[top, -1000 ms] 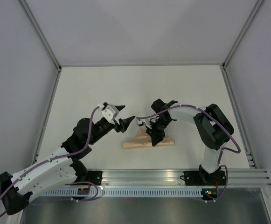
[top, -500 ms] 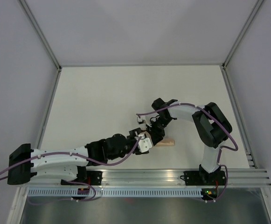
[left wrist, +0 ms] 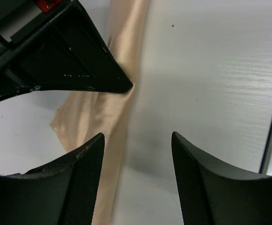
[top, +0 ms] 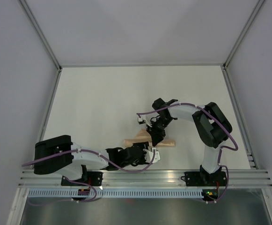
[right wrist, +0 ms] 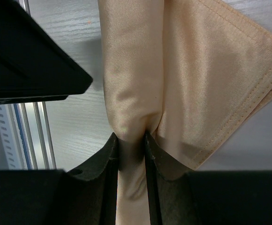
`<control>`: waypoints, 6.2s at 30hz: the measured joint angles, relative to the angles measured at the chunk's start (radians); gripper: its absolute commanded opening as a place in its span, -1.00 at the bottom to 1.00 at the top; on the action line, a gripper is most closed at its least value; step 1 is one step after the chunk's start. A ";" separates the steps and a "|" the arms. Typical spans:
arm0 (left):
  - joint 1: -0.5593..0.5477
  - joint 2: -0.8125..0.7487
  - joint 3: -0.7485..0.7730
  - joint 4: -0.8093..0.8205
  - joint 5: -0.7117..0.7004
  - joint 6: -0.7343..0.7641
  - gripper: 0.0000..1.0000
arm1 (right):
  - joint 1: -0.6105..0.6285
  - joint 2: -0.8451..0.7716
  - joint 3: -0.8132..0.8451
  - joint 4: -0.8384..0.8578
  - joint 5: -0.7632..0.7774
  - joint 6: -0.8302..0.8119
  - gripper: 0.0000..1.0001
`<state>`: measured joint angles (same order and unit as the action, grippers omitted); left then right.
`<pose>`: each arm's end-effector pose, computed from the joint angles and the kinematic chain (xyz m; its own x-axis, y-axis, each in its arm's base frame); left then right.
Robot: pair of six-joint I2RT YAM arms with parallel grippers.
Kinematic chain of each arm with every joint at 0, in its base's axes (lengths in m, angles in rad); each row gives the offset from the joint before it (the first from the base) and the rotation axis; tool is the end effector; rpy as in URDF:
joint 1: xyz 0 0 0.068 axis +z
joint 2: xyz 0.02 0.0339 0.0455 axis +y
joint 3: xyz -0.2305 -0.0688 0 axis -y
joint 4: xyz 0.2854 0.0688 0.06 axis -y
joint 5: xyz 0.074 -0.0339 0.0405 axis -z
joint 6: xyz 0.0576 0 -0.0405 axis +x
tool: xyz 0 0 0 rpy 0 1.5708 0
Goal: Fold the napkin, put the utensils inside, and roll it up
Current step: Roll the napkin at the center of the board.
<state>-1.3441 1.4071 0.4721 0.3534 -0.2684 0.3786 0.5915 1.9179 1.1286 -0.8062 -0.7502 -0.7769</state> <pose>0.0842 -0.2971 0.0758 0.2141 0.6573 -0.7226 0.8724 0.2041 0.4442 0.2596 0.2217 0.0538 -0.3156 -0.8298 -0.4602 -0.8627 0.0489 0.5033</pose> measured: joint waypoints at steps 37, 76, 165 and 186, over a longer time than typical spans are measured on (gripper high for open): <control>0.108 0.252 0.030 0.276 0.015 -0.008 -0.87 | -0.020 -0.010 -0.003 -0.006 -0.008 0.019 -0.40; 0.315 0.525 0.483 0.004 0.750 -0.117 -0.95 | -0.731 -0.694 -0.212 -0.123 0.006 -0.281 0.36; 0.399 0.593 0.553 -0.045 0.955 -0.239 -0.95 | -0.223 -0.859 -0.593 0.356 0.268 -0.108 0.27; 0.399 0.594 0.553 -0.045 0.953 -0.249 -0.95 | -0.214 -0.946 -0.621 0.224 0.201 -0.159 0.23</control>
<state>-0.9447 2.0010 1.0248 0.3088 0.6849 0.1295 0.3779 0.9722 0.5072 -0.5823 -0.5491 -0.9363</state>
